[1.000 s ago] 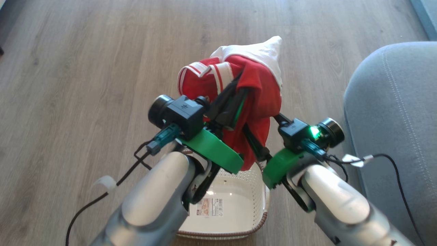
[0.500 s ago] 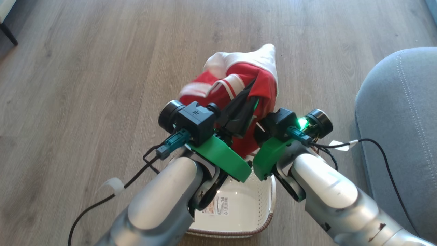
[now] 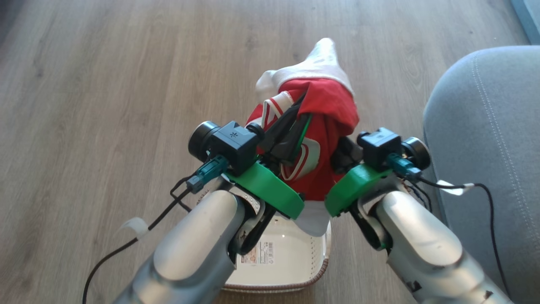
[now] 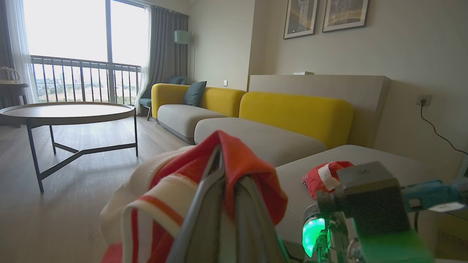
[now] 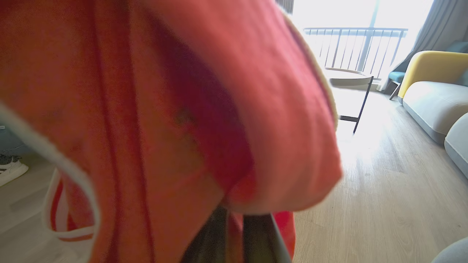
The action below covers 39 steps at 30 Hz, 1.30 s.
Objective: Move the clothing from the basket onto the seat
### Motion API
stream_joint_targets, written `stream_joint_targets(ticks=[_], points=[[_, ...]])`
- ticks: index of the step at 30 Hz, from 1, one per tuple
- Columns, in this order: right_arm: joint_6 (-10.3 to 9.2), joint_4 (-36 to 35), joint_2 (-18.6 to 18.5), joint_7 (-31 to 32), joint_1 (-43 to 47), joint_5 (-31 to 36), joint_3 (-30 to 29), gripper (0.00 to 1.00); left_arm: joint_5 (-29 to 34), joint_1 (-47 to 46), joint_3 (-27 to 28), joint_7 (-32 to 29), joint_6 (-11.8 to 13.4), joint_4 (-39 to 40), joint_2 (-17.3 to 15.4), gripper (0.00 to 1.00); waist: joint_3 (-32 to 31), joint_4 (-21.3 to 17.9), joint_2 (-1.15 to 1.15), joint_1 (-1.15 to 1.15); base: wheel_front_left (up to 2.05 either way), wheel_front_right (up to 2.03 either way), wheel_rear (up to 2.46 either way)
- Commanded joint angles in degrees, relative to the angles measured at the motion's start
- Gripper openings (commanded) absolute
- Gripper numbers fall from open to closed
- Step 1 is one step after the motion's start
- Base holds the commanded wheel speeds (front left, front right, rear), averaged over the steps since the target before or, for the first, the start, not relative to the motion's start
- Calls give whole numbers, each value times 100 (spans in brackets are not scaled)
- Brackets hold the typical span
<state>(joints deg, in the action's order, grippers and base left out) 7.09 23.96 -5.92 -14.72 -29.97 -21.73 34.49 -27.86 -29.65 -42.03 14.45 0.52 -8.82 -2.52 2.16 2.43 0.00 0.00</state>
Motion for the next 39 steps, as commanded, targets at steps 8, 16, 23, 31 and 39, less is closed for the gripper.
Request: stream_joint_targets(ticks=[8,16,23,31,39], points=[[40,-727,9,-28,219,46,-631,0,132,-175,330,54,-45,76,-36,100,65,-190,0,0,0,0,0],[40,-1124,24,-28,478,155,-1111,0,264,-58,474,54,-111,-161,-37,100,93,-483,0,0,0,0,0],[40,-1320,21,-28,575,166,-1406,0,373,74,667,54,-203,-410,-38,100,80,-940,0,0,0,0,0],[40,-1542,8,-28,560,123,-1622,0,520,280,935,54,-386,-736,-48,100,101,-1685,0,0,0,0,0],[40,-1700,7,-28,584,30,-1684,0,648,385,1057,54,-550,-1132,-104,100,144,-2338,0,0,0,0,0]])
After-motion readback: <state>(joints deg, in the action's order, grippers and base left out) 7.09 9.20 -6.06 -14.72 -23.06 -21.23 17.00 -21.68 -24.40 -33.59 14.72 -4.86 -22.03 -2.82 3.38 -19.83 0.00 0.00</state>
